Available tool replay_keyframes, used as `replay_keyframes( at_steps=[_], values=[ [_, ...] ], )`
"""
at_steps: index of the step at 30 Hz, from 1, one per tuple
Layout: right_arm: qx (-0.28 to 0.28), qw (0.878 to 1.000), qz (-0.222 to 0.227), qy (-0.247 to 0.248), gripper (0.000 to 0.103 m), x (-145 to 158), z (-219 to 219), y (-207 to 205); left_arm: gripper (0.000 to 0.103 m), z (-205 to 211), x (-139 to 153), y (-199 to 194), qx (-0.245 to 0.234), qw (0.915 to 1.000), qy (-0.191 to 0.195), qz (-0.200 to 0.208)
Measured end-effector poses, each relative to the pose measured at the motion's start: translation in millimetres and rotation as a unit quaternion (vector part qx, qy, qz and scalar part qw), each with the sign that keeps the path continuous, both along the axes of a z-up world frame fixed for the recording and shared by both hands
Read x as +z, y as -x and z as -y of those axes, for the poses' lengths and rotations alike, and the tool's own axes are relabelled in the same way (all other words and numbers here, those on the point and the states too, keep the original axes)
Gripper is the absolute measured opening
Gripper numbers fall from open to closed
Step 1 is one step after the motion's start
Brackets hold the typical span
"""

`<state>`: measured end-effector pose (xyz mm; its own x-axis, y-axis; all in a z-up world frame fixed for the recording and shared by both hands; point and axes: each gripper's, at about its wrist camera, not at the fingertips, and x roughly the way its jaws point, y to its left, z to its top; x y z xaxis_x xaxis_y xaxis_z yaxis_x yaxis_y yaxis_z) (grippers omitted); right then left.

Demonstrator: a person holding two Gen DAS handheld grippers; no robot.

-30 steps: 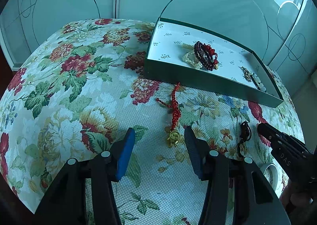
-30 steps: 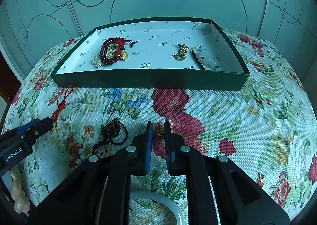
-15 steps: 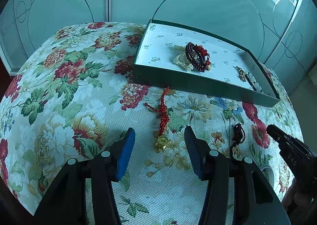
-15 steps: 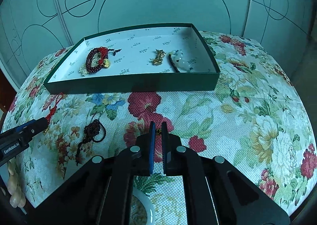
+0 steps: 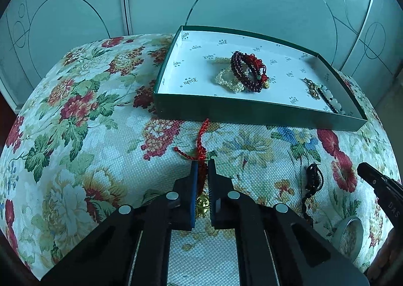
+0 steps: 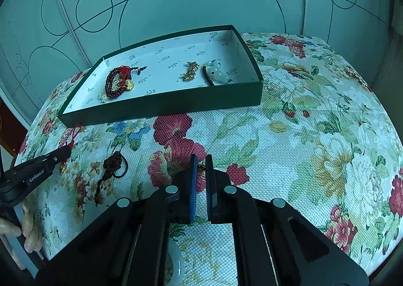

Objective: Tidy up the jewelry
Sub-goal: 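Lower the left tool onto the second red tassel with gold charm and close it, then carry the second red tassel into the green box with the left tool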

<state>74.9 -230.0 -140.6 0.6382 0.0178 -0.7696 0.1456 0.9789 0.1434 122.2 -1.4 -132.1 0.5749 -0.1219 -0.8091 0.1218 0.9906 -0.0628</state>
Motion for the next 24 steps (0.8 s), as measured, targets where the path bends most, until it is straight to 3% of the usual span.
replay_keyframes(
  at_steps=[8,24],
  values=[
    [-0.002,1.0,0.006,-0.006,0.006,4,6,3,0.006,5,9,7,0.003,0.9998,0.013,0.012],
    [0.007,0.999,0.041,0.003,0.006,43,0,20,0.006,17,71,29,-0.014,0.9959,0.042,0.079]
  ],
)
